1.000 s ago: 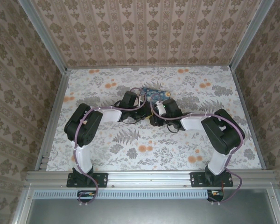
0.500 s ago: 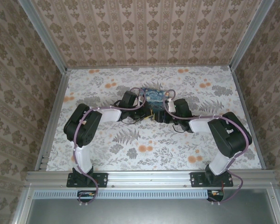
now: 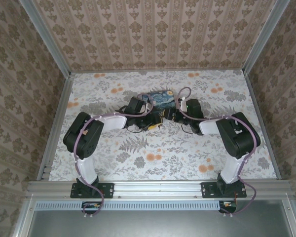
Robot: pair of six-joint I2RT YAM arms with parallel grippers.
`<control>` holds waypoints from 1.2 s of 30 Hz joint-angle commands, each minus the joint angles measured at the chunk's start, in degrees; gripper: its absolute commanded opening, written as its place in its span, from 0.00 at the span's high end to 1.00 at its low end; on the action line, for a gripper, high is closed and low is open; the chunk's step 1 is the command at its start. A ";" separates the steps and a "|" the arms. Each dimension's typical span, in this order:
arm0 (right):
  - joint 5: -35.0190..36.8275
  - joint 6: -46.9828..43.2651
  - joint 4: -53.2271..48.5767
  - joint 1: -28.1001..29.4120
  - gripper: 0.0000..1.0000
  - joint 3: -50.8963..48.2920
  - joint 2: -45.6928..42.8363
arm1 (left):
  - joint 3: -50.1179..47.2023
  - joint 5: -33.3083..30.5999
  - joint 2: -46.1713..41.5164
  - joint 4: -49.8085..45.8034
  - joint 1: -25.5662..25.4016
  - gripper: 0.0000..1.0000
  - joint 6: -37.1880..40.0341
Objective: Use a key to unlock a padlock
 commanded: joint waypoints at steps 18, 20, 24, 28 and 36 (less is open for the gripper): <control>-0.15 -2.92 -4.31 -1.41 0.41 -4.55 -5.95 | -1.21 -5.42 -14.63 -4.84 8.62 0.10 6.48; 0.83 -4.96 -7.04 -1.34 0.42 -4.26 -5.57 | -1.74 -5.75 -15.24 -4.79 9.45 0.03 6.91; -1.28 -5.82 -6.08 -1.31 0.43 -3.60 -3.00 | -2.59 -6.05 -16.15 -4.67 11.54 0.00 7.21; -3.02 -4.32 -2.41 -0.83 0.43 -2.24 0.35 | -2.92 -5.98 -16.07 -4.70 12.03 0.00 7.23; -2.52 -5.17 -3.97 1.98 0.45 2.79 5.50 | -3.97 -5.37 -15.19 -3.68 12.52 0.00 6.55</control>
